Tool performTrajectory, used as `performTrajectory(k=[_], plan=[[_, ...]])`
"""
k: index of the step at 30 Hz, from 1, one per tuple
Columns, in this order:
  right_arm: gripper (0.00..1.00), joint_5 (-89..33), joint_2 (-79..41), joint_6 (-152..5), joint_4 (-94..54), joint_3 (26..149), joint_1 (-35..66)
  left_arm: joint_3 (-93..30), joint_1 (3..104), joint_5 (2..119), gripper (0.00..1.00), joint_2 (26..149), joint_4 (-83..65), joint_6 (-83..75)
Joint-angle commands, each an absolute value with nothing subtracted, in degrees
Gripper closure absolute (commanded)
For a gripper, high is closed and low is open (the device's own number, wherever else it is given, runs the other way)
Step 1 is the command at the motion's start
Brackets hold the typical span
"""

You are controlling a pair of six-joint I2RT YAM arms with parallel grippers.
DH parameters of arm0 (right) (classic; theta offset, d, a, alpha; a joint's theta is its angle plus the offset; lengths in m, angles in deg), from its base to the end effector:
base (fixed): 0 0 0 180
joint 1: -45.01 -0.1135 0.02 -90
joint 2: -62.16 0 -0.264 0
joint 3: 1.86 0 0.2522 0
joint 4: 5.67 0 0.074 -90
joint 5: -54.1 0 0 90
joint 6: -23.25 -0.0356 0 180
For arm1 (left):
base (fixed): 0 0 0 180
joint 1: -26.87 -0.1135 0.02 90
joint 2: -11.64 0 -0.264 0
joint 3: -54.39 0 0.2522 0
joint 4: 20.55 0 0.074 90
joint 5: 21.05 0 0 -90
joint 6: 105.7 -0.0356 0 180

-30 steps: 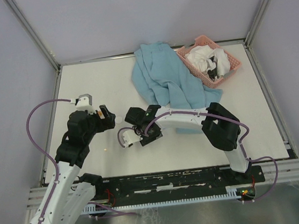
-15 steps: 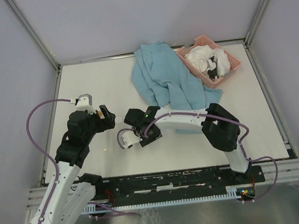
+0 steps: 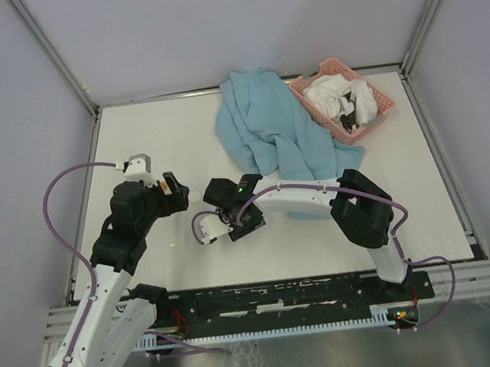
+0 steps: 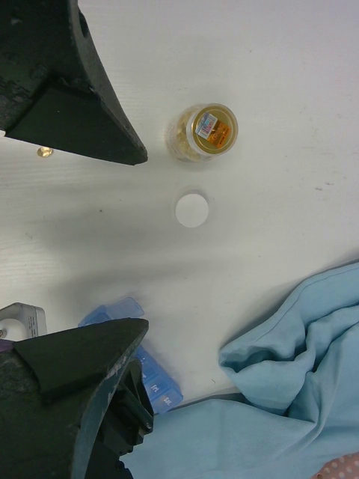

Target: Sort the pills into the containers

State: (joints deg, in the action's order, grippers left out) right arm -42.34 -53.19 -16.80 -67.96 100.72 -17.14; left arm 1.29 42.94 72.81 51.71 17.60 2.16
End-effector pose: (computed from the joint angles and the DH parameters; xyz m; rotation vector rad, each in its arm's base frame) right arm 0.1938 0.3582 0.1907 -2.3674 1.6193 -0.1205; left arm 0.1571 -0.0428 0.2938 -0.0749 2.0204 -0.3097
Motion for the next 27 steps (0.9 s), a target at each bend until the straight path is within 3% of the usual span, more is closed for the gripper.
performTrajectory(k=[1, 27], plan=[[0.89, -42.0, -52.0, -16.5, -67.2, 102.1, -17.5, 0.7, 42.6, 71.7, 0.1, 51.4, 16.7, -0.4], [0.89, -41.0, -52.0, -16.1, -69.3, 103.5, -16.4, 0.8, 42.2, 71.3, 0.1, 51.5, 16.6, -0.4]])
